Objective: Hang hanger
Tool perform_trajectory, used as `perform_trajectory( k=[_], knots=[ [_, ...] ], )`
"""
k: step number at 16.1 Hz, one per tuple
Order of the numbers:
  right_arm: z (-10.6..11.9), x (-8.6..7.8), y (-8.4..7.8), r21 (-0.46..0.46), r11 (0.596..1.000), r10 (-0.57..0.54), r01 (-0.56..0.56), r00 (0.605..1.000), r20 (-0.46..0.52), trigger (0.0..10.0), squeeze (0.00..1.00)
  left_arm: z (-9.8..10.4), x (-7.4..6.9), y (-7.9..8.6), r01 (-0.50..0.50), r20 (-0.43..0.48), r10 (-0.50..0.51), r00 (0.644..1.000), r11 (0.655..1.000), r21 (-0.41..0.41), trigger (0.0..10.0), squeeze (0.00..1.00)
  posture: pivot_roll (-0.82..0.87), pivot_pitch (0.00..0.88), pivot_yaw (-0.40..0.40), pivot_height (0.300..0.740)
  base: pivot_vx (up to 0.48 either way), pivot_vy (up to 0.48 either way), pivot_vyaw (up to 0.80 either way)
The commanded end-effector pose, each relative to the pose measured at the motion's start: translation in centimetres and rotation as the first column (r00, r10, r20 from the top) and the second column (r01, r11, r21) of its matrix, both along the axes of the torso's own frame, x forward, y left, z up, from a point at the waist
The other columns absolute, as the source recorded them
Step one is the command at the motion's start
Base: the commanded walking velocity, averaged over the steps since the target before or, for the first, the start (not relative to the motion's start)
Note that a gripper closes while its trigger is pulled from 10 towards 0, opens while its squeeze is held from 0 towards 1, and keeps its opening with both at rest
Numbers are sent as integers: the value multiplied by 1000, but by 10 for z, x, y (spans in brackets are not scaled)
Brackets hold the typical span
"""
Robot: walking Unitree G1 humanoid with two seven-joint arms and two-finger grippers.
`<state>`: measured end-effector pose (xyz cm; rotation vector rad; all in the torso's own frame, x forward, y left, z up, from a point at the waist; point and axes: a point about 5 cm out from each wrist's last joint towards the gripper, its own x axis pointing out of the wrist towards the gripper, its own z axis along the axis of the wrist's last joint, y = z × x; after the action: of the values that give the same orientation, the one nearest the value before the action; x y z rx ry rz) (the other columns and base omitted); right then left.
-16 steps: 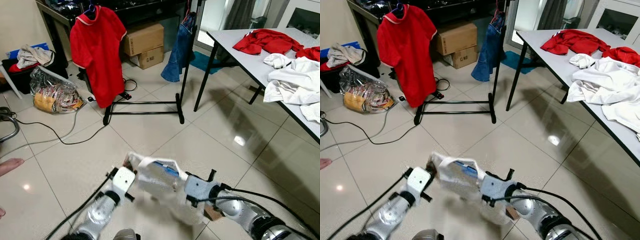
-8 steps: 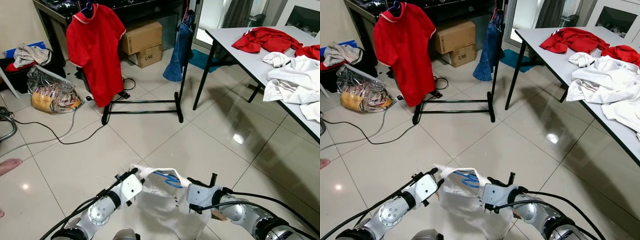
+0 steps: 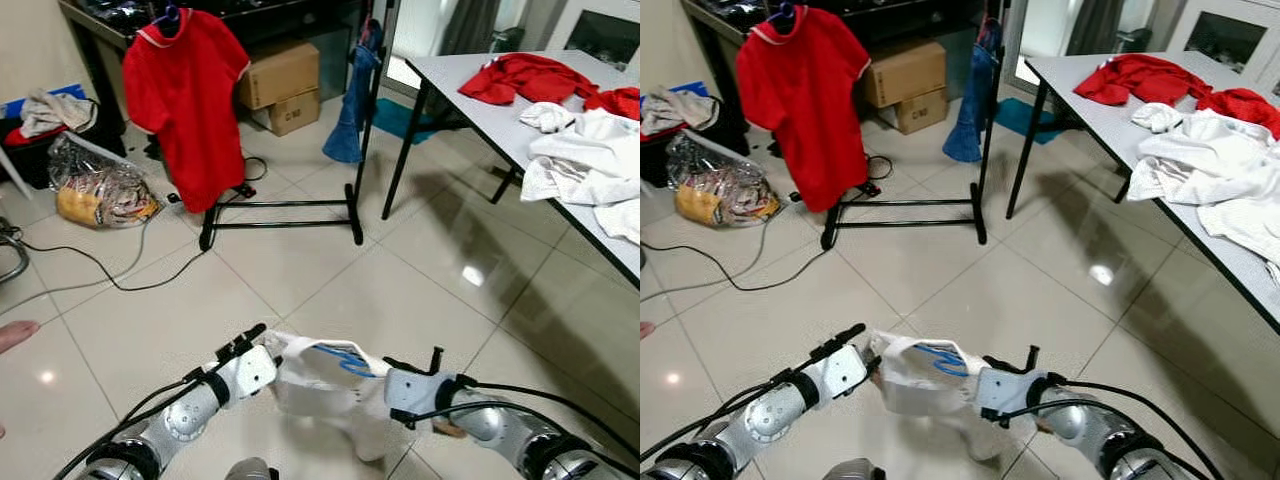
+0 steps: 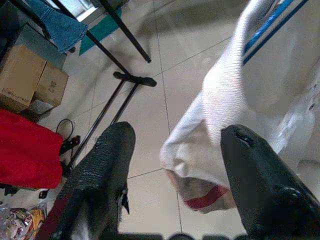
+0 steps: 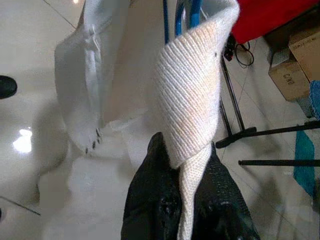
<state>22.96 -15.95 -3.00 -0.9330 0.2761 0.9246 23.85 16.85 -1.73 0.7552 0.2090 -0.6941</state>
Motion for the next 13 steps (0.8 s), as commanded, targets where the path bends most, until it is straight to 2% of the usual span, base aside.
perform_trajectory(
  k=[1, 4, 9, 13],
  knots=[
    [6, 6, -1, 20, 1000, 10, -10, 1000, 18, 10000, 0, 3, 5, 1, 13, 4, -13, 1000, 1000, 18, 10000, 0, 178, 13, -10, 740, 0, 0, 0],
    [10, 7, -1, 20, 998, 58, -59, 998, 29, 10000, 0, 5, 7, 2, 23, 6, -23, 1000, 1000, 19, 10000, 0, 174, 11, -6, 740, 0, 0, 0],
    [17, 7, 11, 43, 982, 185, -185, 983, 19, 10000, 0, 4, 8, 0, 57, -27, -56, 998, 997, 43, 10000, 0, 172, 11, -3, 740, 0, 0, 0],
    [27, 14, 21, 86, 965, 246, -248, 968, 41, 10000, 0, -2, 7, -2, 73, -106, -66, 992, 996, 58, 10000, 0, 164, 8, 1, 740, 0, 0, 0]
  ],
)
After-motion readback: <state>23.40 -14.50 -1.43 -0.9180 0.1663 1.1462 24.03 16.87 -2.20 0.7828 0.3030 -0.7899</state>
